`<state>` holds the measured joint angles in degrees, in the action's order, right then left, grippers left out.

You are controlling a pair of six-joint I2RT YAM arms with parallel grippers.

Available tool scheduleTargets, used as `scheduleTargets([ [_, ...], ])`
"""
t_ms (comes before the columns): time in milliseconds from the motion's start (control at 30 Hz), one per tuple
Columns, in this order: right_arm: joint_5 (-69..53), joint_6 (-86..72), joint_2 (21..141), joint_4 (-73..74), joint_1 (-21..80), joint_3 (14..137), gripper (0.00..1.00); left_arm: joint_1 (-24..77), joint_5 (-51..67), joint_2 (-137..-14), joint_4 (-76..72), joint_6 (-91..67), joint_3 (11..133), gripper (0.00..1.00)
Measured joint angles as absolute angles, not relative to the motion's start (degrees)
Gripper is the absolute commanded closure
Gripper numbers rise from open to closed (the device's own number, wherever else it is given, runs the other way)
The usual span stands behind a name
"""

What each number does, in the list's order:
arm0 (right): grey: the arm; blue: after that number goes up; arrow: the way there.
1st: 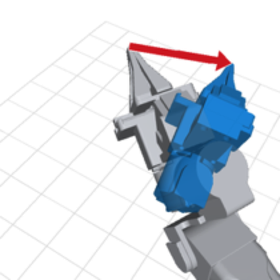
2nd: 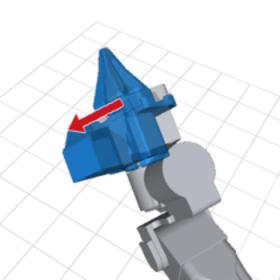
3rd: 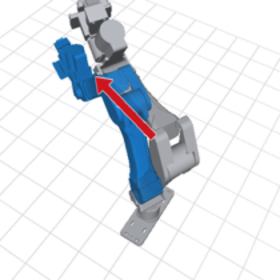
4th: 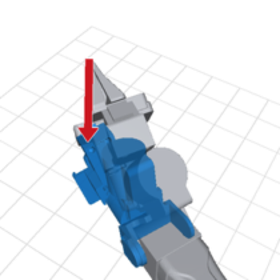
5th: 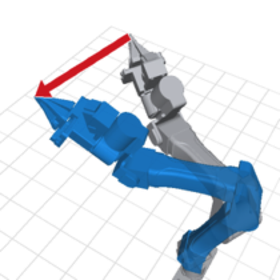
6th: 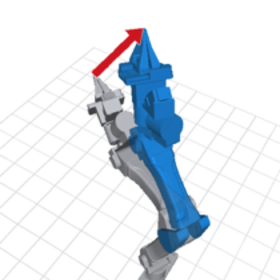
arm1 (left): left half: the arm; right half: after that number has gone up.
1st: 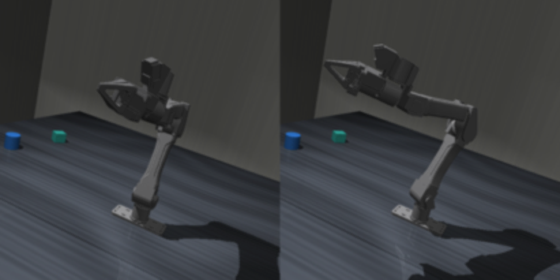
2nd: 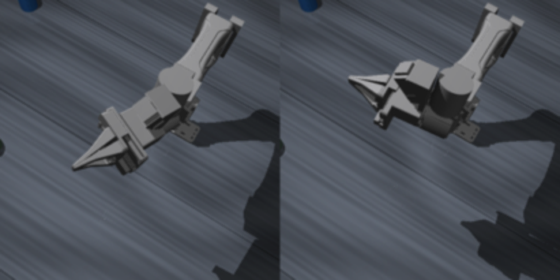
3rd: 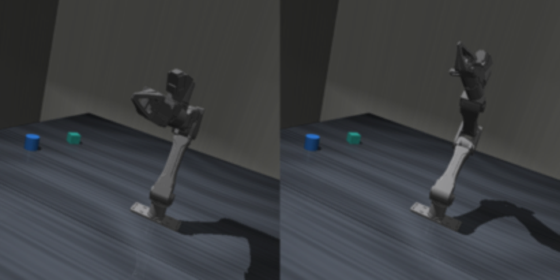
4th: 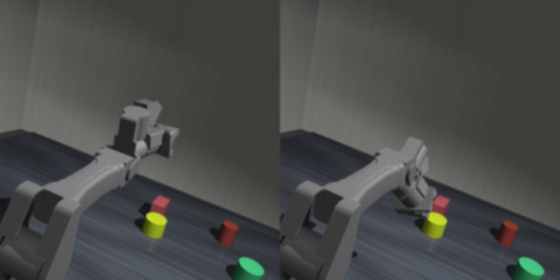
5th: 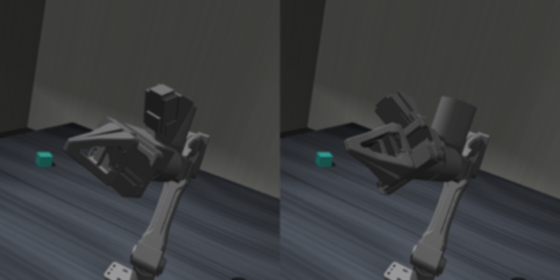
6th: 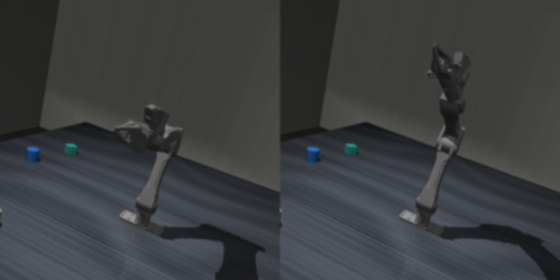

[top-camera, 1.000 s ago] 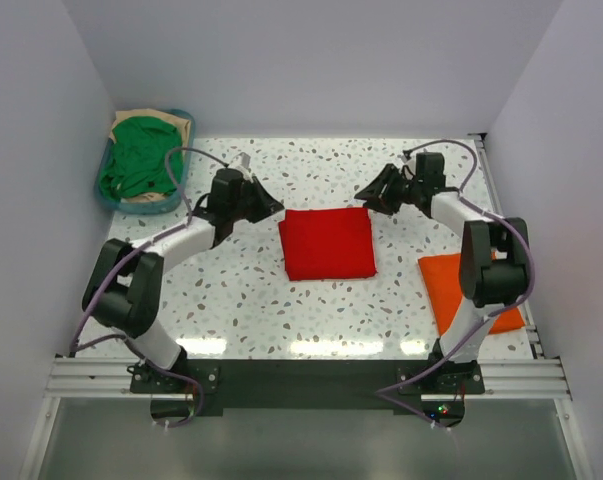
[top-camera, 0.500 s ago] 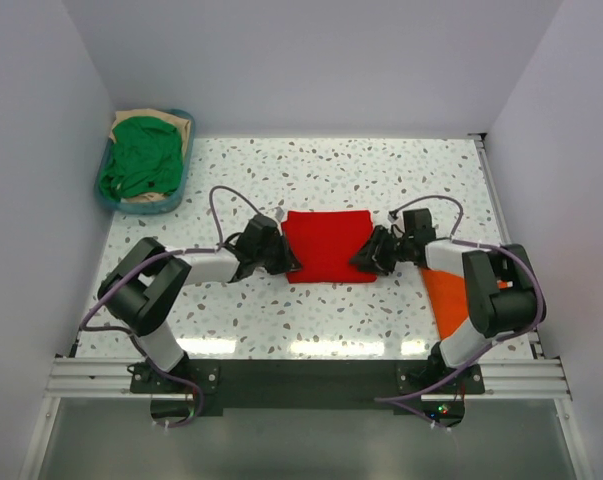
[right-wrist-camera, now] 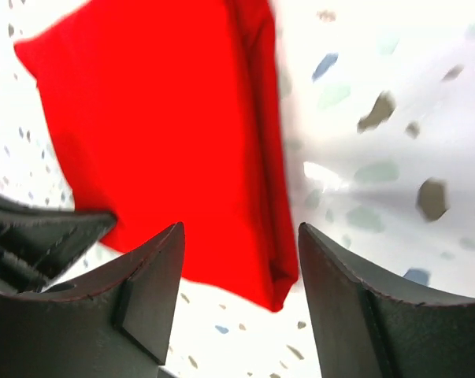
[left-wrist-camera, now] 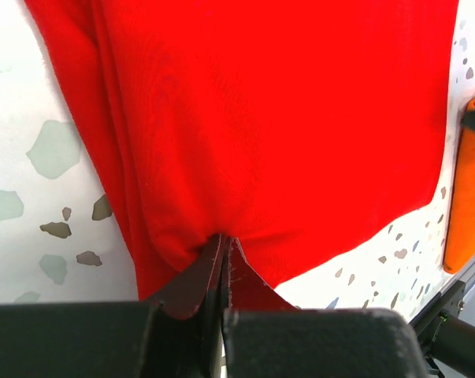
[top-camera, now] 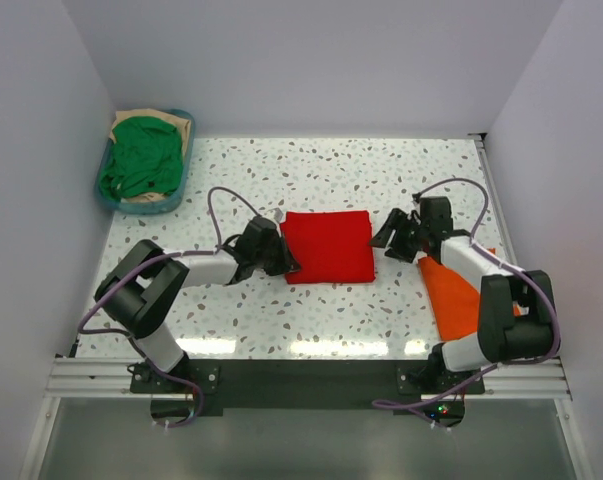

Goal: Fold and stack the t-shirts
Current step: Fold the tshirt, then neatly place the folded tshirt to the corner

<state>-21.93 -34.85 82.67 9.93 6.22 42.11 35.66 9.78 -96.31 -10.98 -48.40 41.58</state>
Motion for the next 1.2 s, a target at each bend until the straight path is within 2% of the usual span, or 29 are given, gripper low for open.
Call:
scheduleTargets([
  [300, -19.9, -30.5, 97.5, 10.4, 6.2, 52.2, 0.36, 35.7, 10.0, -96.5, -9.3, -47.3, 42.6, 1.0],
  [467, -18.2, -28.9, 99.3, 11.0, 10.4, 55.3, 0.36, 35.7, 10.2, -96.7, -9.0, -47.1, 43.0, 1.0],
  [667, -15.3, -28.9, 99.5, 11.9, 14.4, 55.4, 0.42, 35.7, 10.3, -97.2, -8.9, -46.9, 43.4, 1.0],
  [767, -13.1, -29.3, 99.6, 12.2, 15.0, 55.5, 0.53, 35.7, 10.3, -97.4, -8.7, -46.9, 43.7, 1.0],
  [800, -12.6, -29.5, 99.7, 12.3, 15.1, 55.5, 0.65, 35.7, 10.4, -97.5, -8.6, -46.9, 43.9, 1.0],
  [867, -11.3, -29.9, 100.2, 12.3, 15.1, 55.6, 0.81, 35.7, 10.5, -97.6, -8.3, -46.9, 44.2, 1.0],
  [900, -10.7, -30.3, 100.4, 12.3, 15.1, 55.6, 0.98, 35.7, 10.5, -97.7, -8.0, -46.9, 44.4, 1.0],
  [1200, -4.2, -35.0, 99.5, 14.2, 15.9, 55.9, 1.0, 35.7, 10.2, -97.5, -1.5, -45.3, 48.7, 1.0],
])
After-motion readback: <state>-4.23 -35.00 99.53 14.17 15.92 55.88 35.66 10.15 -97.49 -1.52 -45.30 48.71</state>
